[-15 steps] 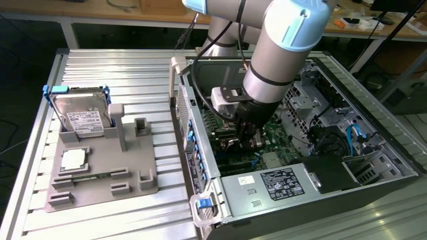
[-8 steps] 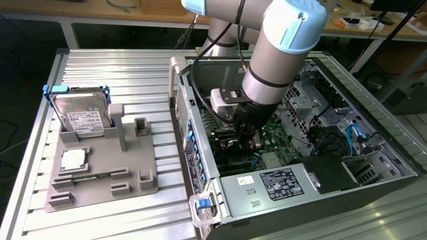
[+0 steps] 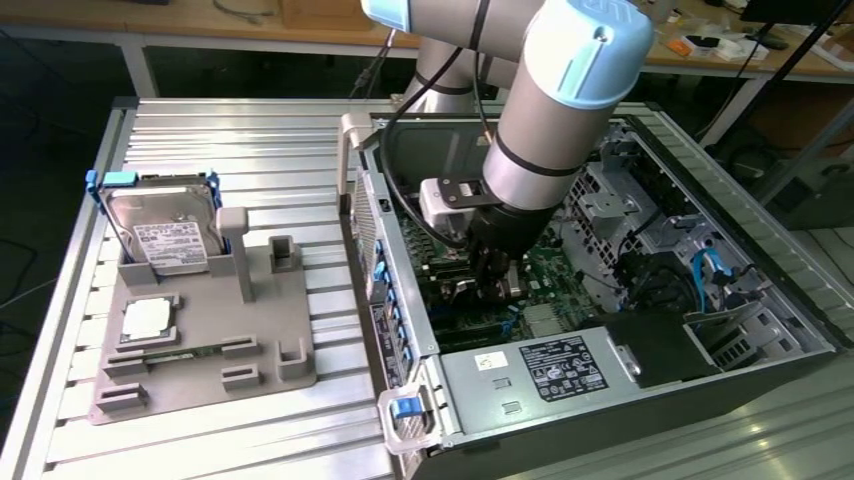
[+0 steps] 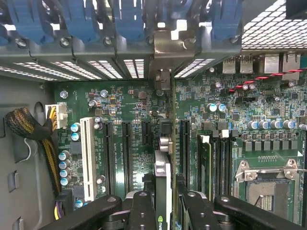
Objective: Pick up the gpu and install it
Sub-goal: 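Insert the gpu into the slot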
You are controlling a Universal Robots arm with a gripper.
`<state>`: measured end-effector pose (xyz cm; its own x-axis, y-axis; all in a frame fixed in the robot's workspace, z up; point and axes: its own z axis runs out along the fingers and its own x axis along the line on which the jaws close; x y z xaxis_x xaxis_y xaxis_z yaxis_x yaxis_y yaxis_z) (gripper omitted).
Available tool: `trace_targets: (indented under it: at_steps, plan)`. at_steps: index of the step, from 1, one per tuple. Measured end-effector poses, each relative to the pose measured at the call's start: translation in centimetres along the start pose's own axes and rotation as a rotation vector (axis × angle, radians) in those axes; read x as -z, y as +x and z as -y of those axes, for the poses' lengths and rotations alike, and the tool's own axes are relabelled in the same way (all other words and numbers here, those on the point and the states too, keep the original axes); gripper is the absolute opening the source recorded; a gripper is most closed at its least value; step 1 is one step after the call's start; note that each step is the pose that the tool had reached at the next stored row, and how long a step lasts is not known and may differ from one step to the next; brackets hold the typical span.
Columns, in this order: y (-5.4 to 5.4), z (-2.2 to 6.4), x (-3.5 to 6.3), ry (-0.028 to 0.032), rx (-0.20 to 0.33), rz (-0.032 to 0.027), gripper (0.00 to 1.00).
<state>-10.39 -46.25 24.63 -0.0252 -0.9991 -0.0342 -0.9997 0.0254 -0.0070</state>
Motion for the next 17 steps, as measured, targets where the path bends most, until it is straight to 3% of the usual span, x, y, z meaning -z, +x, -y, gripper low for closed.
trace_targets:
  at_steps: [8, 17]
  plan:
    - [0.00, -0.06, 0.04, 0.0037, 0.000, -0.0005, 0.27]
    - [0.01, -0.07, 0.05, 0.0037, 0.000, -0.0006, 0.27]
